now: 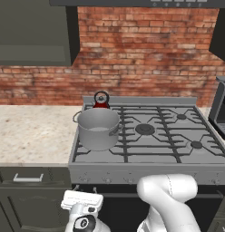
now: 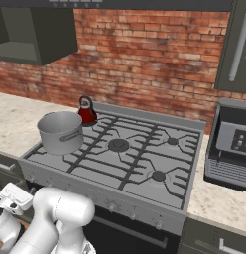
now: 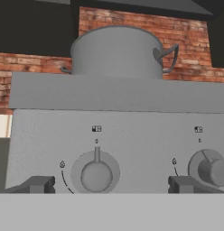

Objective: Pick the kettle from the cabinet and place it on a stove burner. Then pick the pot from the counter and place it on another stove burner. Finally, turn both burners on.

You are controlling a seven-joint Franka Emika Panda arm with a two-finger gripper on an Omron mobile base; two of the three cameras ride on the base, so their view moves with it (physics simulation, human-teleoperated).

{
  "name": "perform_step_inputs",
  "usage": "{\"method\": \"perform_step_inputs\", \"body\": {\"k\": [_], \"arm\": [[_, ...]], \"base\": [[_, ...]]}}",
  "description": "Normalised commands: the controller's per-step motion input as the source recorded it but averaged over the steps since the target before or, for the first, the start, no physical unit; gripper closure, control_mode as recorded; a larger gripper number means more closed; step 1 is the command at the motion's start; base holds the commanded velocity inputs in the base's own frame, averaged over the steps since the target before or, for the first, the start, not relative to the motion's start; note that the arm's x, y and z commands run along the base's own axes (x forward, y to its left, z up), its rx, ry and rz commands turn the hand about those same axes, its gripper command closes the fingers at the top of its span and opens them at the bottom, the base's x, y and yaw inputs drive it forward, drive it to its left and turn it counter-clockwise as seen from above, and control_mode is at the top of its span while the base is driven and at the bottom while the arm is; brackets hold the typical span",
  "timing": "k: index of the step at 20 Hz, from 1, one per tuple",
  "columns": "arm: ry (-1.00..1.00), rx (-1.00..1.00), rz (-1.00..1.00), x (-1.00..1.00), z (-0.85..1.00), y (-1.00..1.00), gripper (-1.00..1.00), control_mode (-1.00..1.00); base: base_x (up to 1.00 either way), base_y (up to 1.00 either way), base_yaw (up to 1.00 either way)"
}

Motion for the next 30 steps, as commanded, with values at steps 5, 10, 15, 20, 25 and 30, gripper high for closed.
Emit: {"method": "perform_step_inputs", "body": {"k": [5, 10, 15, 20, 25, 30], "arm": [[0.0, 0.06, 0.0, 0.22, -0.02, 0.02, -1.0, -1.0], [0.01, -0.01, 0.0, 0.07, -0.01, 0.05, -1.0, -1.0], [0.0, 0.0, 0.0, 0.13, 0.0, 0.0, -1.0, -1.0], [0.0, 0.0, 0.0, 0.02, 0.0, 0.0, -1.0, -1.0], [0.0, 0.0, 0.0, 0.01, 0.0, 0.0, -1.0, -1.0], [0.0, 0.0, 0.0, 0.01, 0.0, 0.0, -1.0, -1.0]], "base": [[0.0, 0.0, 0.0], [0.0, 0.0, 0.0], [0.0, 0.0, 0.0], [0.0, 0.0, 0.0], [0.0, 0.0, 0.0], [0.0, 0.0, 0.0]]}}
